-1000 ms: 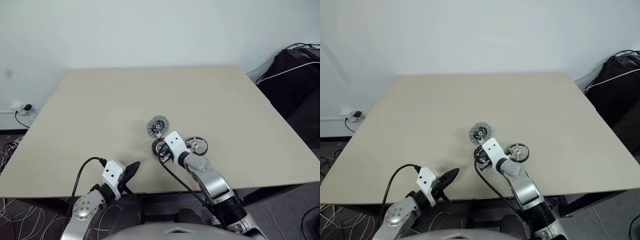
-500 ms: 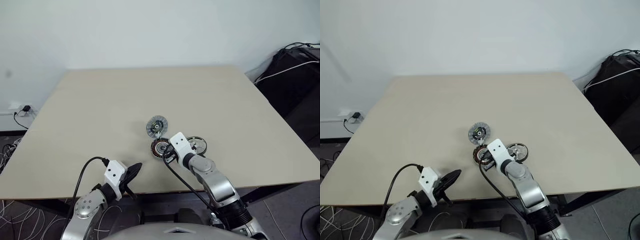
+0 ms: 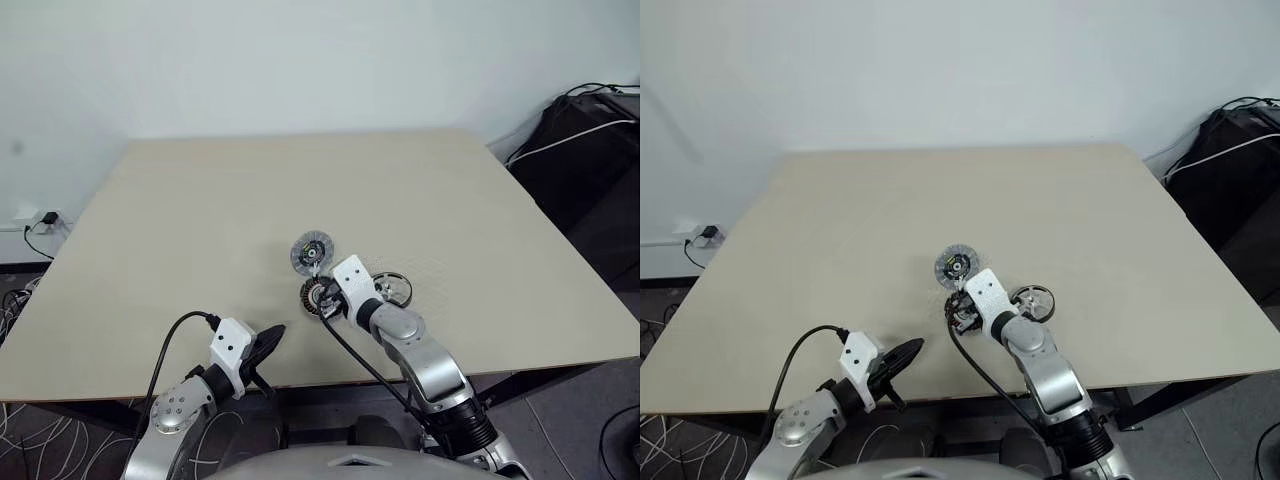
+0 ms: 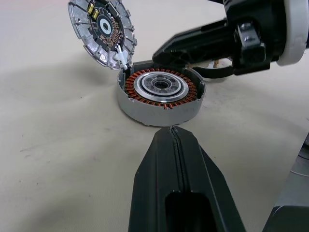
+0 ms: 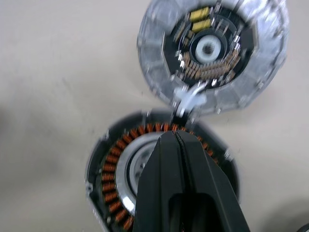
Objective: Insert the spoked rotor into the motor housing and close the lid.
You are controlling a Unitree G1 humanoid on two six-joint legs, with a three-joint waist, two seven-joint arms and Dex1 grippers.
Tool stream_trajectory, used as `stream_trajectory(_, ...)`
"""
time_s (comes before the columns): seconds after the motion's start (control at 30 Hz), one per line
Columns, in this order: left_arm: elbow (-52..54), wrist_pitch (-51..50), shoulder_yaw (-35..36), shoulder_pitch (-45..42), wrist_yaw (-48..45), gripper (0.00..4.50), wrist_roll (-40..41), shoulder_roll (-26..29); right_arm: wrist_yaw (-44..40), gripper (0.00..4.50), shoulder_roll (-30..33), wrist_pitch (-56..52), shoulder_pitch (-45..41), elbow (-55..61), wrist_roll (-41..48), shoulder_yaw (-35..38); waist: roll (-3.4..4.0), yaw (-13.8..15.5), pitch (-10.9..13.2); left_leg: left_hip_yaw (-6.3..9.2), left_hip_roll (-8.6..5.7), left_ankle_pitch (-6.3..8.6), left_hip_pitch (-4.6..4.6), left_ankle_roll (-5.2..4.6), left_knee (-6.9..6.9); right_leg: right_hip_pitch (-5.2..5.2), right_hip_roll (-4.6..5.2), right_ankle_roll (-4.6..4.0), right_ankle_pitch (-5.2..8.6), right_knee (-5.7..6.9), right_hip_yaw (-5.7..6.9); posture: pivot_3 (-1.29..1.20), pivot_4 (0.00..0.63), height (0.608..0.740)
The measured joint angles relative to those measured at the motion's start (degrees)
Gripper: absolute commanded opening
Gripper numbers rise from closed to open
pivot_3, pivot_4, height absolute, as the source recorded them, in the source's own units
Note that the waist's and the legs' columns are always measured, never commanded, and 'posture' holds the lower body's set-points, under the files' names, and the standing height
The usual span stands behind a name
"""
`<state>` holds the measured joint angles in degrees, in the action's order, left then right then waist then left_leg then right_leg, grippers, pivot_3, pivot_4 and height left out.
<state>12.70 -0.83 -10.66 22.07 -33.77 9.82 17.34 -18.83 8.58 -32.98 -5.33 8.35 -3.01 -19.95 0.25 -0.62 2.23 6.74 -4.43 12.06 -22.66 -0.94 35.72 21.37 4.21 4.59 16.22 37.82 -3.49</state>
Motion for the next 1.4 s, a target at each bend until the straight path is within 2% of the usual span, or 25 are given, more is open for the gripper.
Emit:
stream_trajectory(0.17, 0.3, -0.5, 0.0, 0.7, 0.0, 0.0, 0.2, 0.2, 0.0, 0.03, 0.9, 0.1, 2.7, 4.2, 2.3, 4.0, 0.02, 0.1, 0.0, 0.0, -0.02, 0.0, -0.02, 0.0, -0.01, 0.0, 0.05, 0.01, 0.01, -0.02, -0.01, 0.0, 0.0, 0.74)
stream_trajectory(0.3, 0.6, -1.5, 0.1, 1.2, 0.0, 0.0, 0.3, 0.7, 0.1, 0.03, 4.3, -0.4, 5.2, 11.3, 4.6, 11.5, 0.01, 0.1, 0.0, 0.0, -0.03, 0.0, -0.03, 0.0, -0.01, 0.0, 0.16, 0.01, 0.02, -0.02, 0.0, 0.0, 0.0, 0.74)
stream_trajectory(0.33, 0.6, -1.6, 0.0, 1.1, -0.1, 0.0, 0.4, 0.8, 0.4, 0.2, 4.9, -0.8, 6.1, 12.7, 5.1, 13.6, 0.01, 0.1, 0.0, 0.01, -0.01, 0.0, -0.02, 0.0, -0.01, -0.01, 0.19, 0.01, 0.02, -0.01, 0.0, 0.0, 0.0, 0.74)
stream_trajectory(0.4, 0.7, -1.7, 0.0, 1.0, -0.1, 0.0, 0.4, 0.8, 1.0, 0.6, 5.7, -1.7, 8.1, 14.8, 6.0, 17.4, 0.02, 0.1, 0.0, 0.02, 0.01, 0.0, -0.02, 0.0, -0.02, 0.0, 0.21, -0.01, 0.03, -0.01, 0.01, 0.0, 0.0, 0.74)
stream_trajectory(0.53, 0.7, -2.6, 0.0, 0.1, -0.6, 0.0, 0.5, 0.8, 3.0, 1.93, 6.2, -3.0, 13.1, 16.5, 7.8, 25.6, 0.04, 0.2, 0.0, -0.01, 0.0, 0.0, -0.03, 0.0, -0.03, 0.0, 0.23, -0.01, 0.04, -0.02, 0.0, 0.0, 0.0, 0.74)
stream_trajectory(0.6, 0.7, -2.7, -0.1, -0.3, -0.9, 0.0, 0.5, 0.9, 3.7, 2.56, 6.2, -3.5, 14.4, 16.6, 8.2, 27.5, 0.07, 0.0, 0.0, -0.02, 0.01, 0.0, -0.02, 0.0, -0.03, 0.0, 0.23, -0.01, 0.04, -0.01, -0.03, 0.0, 0.0, 0.74)
stream_trajectory(0.73, 0.7, -3.2, 0.0, -0.9, -1.4, 0.0, 0.7, 0.9, 5.7, 3.86, 3.1, -4.0, 17.6, 16.7, 10.4, 31.1, 0.13, -0.1, 0.0, -0.03, 0.03, 0.0, 0.01, 0.0, -0.05, -0.01, 0.24, -0.02, 0.04, 0.0, -0.07, 0.0, 0.0, 0.74)
stream_trajectory(0.8, 0.7, -3.7, 0.0, -1.1, -1.5, 0.0, 0.7, 0.9, 7.6, 4.48, -0.6, -5.1, 17.6, 16.7, 12.1, 32.8, 0.14, -0.1, 0.0, -0.02, 0.04, 0.01, 0.01, 0.0, -0.06, 0.0, 0.24, -0.02, 0.04, 0.01, -0.08, 0.0, 0.0, 0.74)
stream_trajectory(0.93, 0.7, -3.9, 0.1, -1.3, -1.7, 0.0, 1.4, 1.0, 12.2, 4.48, -11.8, -12.8, 14.5, 16.7, 24.1, 41.2, 0.26, -0.1, 0.1, -0.01, 0.04, 0.01, -0.02, 0.0, -0.07, 0.03, 0.26, -0.02, 0.04, 0.01, -0.13, 0.0, 0.0, 0.74)
stream_trajectory(0.97, 0.7, -4.0, 0.1, -1.4, -1.7, 0.0, 1.5, 1.0, 13.0, 4.48, -13.0, -14.8, 13.7, 16.6, 27.5, 42.8, 0.33, -0.1, 0.1, -0.03, 0.03, 0.01, -0.03, -0.01, -0.07, 0.05, 0.27, -0.02, 0.04, 0.0, -0.16, 0.0, 0.0, 0.74)
stream_trajectory(1.13, 0.7, -4.1, 0.1, -1.3, -1.6, 0.0, 1.6, 1.1, 16.8, 4.48, -13.6, -20.6, 10.7, 16.6, 38.1, 48.2, 0.42, 0.0, 0.1, -0.05, 0.01, 0.01, -0.08, -0.01, -0.23, 0.19, 0.27, -0.08, 0.07, -0.03, -0.13, 0.0, 0.0, 0.74)
stream_trajectory(1.4, 0.7, -4.1, 0.1, -0.8, -1.2, 0.0, 1.6, 1.0, 20.3, 4.48, -13.6, -24.6, 8.5, 13.2, 45.5, 48.6, 0.56, -0.2, 0.0, -0.1, 0.02, 0.0, -0.05, -0.01, -0.29, 0.2, 0.23, -0.11, 0.08, -0.03, -0.16, 0.0, 0.0, 0.74)
